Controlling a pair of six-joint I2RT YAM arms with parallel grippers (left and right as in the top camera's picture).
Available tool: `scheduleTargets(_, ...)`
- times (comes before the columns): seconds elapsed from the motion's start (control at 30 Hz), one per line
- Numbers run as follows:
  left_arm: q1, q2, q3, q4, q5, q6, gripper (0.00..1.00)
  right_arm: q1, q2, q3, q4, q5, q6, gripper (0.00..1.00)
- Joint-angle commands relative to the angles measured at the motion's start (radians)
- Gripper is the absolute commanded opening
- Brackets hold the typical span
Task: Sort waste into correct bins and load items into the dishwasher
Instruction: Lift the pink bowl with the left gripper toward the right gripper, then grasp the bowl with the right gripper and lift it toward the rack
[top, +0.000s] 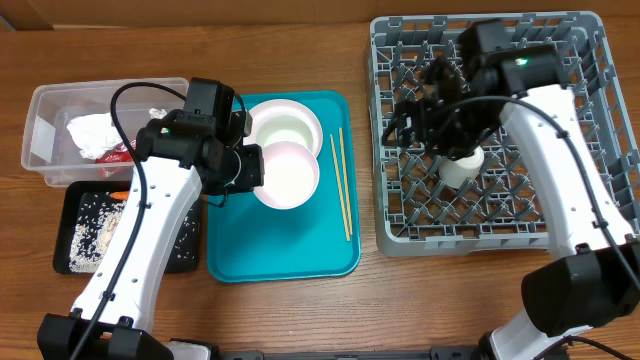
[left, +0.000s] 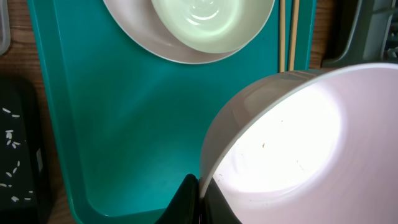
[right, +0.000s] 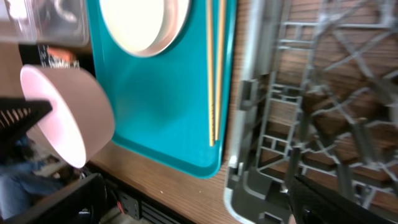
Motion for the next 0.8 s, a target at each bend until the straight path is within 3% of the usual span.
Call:
scheduleTargets(0.0, -0.005, 0.001, 0.023, 0.005, 0.016, -0.006, 0.04, 0.072, -0.003, 0.016, 0.016, 0.031, -0.011, 0.95)
scheduleTargets(0.13, -0.005, 0.001, 0.023, 0.005, 0.040, -0.006, 0.04, 0.163, -0.003, 0.016, 0.059, 0.080, -0.005, 0.87)
scheduleTargets(0.47, -0.009, 0.001, 0.023, 0.002, 0.080, -0.006, 0.05, 0.362, -0.003, 0.000, 0.195, 0.291, 0.054, 0.88)
scheduleTargets(0.77, -0.009, 0.001, 0.023, 0.002, 0.090, -0.006, 0.06, 0.429, -0.003, -0.085, 0.331, 0.316, 0.106, 0.85)
